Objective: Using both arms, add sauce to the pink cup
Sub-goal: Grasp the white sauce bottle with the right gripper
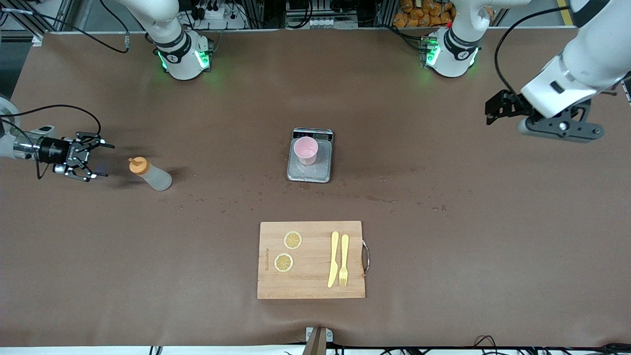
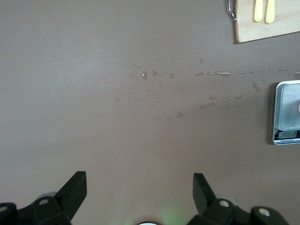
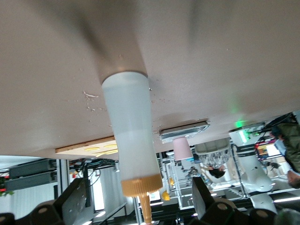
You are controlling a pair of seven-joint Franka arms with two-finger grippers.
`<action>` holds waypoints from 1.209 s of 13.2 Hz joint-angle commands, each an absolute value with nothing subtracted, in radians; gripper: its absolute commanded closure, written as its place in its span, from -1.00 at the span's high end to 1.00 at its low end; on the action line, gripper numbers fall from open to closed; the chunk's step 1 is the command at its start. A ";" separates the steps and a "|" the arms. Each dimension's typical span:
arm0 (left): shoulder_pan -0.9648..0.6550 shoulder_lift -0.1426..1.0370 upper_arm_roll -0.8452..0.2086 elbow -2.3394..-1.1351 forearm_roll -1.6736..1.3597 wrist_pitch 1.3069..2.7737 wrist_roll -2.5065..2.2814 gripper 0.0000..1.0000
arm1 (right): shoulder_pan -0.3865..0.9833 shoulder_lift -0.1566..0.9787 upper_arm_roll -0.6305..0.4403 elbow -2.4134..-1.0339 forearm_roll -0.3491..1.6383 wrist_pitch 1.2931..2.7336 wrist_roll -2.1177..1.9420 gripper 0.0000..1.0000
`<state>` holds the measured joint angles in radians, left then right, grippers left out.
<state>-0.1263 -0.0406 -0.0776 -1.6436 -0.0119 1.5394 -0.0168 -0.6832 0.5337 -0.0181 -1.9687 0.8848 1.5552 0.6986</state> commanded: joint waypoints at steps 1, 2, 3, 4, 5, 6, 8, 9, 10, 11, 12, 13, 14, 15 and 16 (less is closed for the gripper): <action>-0.130 -0.038 -0.069 -1.577 -0.012 1.482 -0.008 1.00 | -0.684 0.541 0.002 -2.009 0.925 1.577 0.657 1.00; -0.132 -0.037 -0.069 -1.554 0.006 1.458 -0.017 1.00 | -0.666 0.564 0.002 -2.008 0.925 1.575 0.616 1.00; -0.138 -0.035 -0.071 -1.530 0.030 1.438 -0.035 1.00 | -0.644 0.587 0.002 -2.002 0.925 1.578 0.583 1.00; -0.140 -0.034 -0.071 -1.517 0.038 1.424 -0.046 1.00 | -0.625 0.610 0.002 -1.993 0.927 1.582 0.562 1.00; -0.135 -0.034 -0.072 -1.516 0.038 1.417 -0.058 1.00 | -0.612 0.629 0.002 -1.985 0.927 1.585 0.546 1.00; -0.126 -0.032 -0.074 -1.516 0.037 1.417 -0.063 1.00 | -0.609 0.646 0.002 -1.977 0.931 1.586 0.542 1.00; -0.124 -0.032 -0.072 -1.513 0.037 1.413 -0.063 1.00 | -0.607 0.664 0.002 -1.967 0.940 1.600 0.529 1.00; -0.124 -0.032 -0.074 -1.511 0.038 1.413 -0.061 1.00 | -0.606 0.670 0.002 -1.960 0.940 1.604 0.514 1.00; -0.124 -0.035 -0.078 -1.511 0.037 1.411 -0.061 1.00 | -0.606 0.676 0.002 -1.953 0.940 1.605 0.512 1.00; -0.124 -0.035 -0.080 -1.511 0.029 1.411 -0.060 1.00 | -0.606 0.678 0.002 -1.950 0.940 1.605 0.512 1.00; -0.123 -0.037 -0.080 -1.511 0.032 1.411 -0.055 1.00 | -0.598 0.683 0.002 -1.947 0.940 1.605 0.511 1.00; -0.124 -0.038 -0.080 -1.511 0.031 1.411 -0.061 1.00 | -0.594 0.686 0.002 -1.945 0.942 1.609 0.493 1.00; -0.124 -0.037 -0.080 -1.509 0.029 1.413 -0.061 1.00 | -0.588 0.695 0.002 -1.945 0.952 1.621 0.473 1.00; -0.124 -0.038 -0.080 -1.511 0.028 1.413 -0.067 1.00 | -0.578 0.702 0.002 -1.945 0.974 1.629 0.460 1.00; -0.124 -0.037 -0.083 -1.509 0.026 1.413 -0.069 1.00 | -0.575 0.709 0.002 -1.947 0.979 1.644 0.451 1.00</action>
<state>-0.1238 -0.0411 -0.0751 -1.5332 0.0152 1.4358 -0.0483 -0.5917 0.6749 0.0034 -1.9658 0.9440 1.6279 0.4820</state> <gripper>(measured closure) 0.000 0.000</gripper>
